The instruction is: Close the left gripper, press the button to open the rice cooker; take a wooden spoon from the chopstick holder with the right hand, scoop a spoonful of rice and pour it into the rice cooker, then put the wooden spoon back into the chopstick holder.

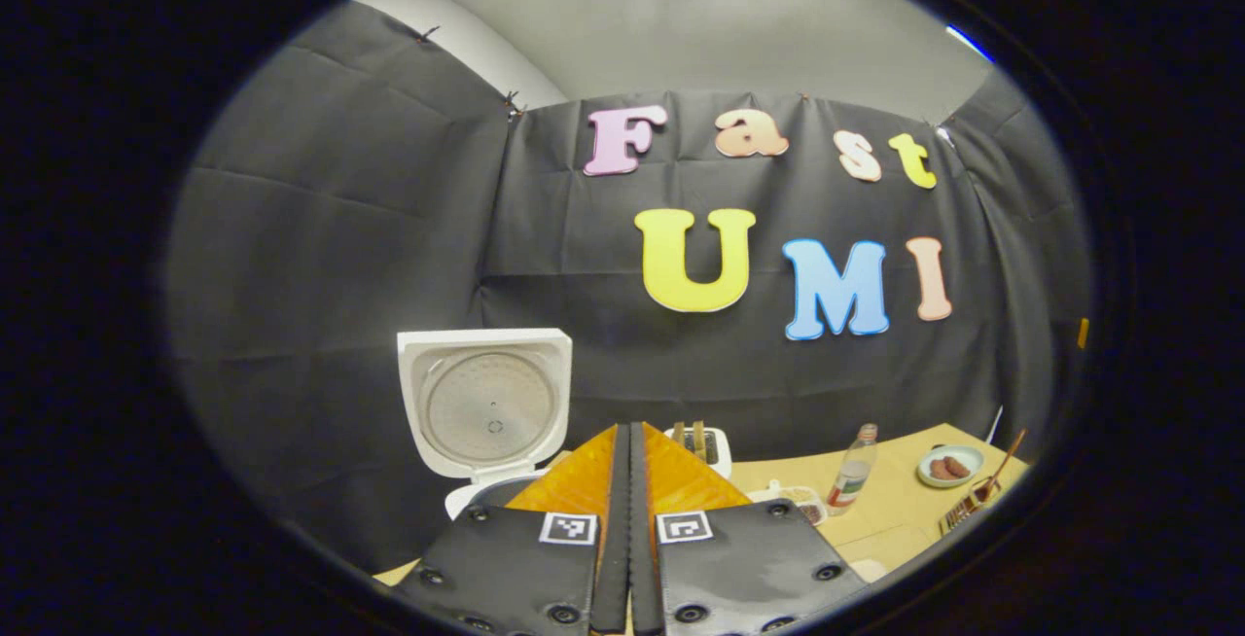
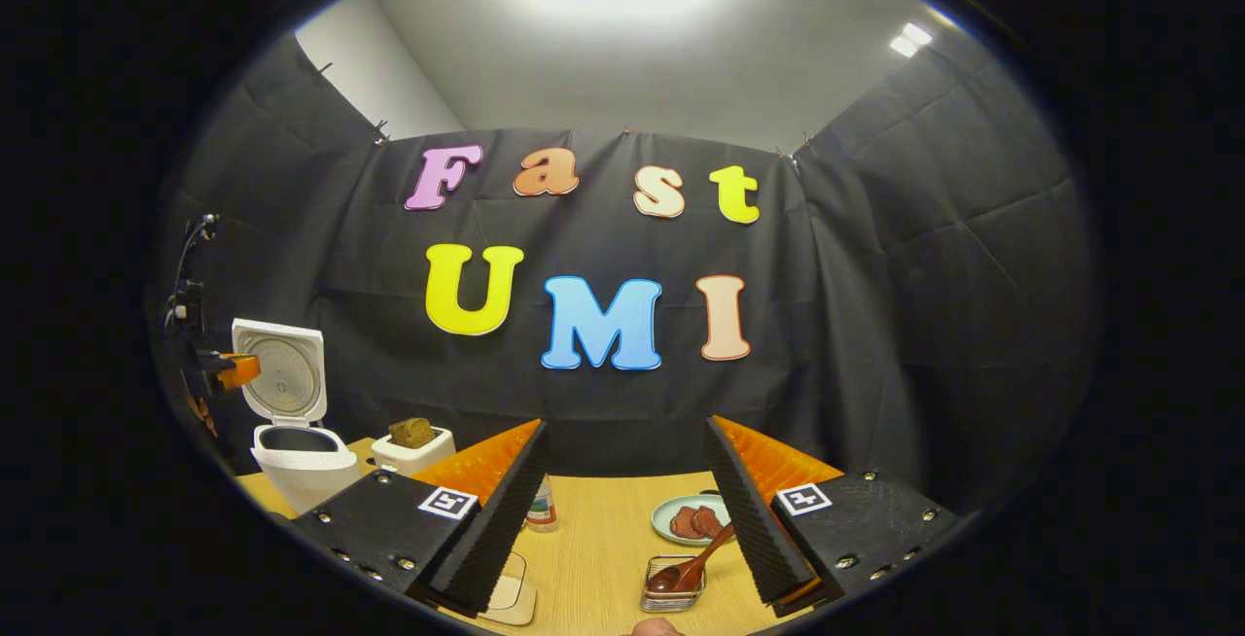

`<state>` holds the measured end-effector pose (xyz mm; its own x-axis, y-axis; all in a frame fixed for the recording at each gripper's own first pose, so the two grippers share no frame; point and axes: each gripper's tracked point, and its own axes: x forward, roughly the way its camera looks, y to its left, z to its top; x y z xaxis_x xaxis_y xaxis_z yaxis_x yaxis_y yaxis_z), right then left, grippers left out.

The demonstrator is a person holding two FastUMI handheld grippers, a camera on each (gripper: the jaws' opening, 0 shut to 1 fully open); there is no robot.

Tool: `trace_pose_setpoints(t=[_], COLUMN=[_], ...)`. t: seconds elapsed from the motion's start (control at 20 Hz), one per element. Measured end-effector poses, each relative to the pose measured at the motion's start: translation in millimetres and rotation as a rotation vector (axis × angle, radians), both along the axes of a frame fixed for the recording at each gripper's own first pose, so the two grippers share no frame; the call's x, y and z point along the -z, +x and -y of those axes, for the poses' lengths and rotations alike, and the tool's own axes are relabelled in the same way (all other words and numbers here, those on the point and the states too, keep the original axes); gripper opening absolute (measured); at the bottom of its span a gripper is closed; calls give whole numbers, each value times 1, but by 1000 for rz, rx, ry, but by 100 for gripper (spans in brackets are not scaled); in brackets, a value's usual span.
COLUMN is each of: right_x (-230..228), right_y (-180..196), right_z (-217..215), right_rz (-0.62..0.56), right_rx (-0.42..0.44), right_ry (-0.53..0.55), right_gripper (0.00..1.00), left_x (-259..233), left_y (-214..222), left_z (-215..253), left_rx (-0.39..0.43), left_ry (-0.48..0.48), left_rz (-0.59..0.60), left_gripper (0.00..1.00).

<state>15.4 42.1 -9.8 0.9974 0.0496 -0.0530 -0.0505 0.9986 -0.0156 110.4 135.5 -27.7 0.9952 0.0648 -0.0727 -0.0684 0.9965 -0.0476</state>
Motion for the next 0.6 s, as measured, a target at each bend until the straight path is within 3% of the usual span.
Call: trace_pose_setpoints(t=[0.15, 0.3, 0.35, 0.4, 0.6], right_x=[7, 13, 14, 15, 27], right_y=[7, 17, 22, 25, 43], right_z=[8, 13, 16, 19, 36], right_rz=[-11, -21, -19, -15, -28], right_rx=[-16, -23, -24, -24, -9], right_ry=[18, 35, 35, 33, 27], right_gripper=[96, 96, 96, 96, 96], left_x=[-19, -30, -30, -31, -39], left_y=[-26, -46, -52, -58, -79], left_z=[27, 51, 59, 63, 70], left_rx=[11, 28, 34, 26, -1], left_ry=[27, 33, 22, 11, 4], left_rz=[37, 72, 72, 69, 74], left_gripper=[9, 63, 68, 80, 89])
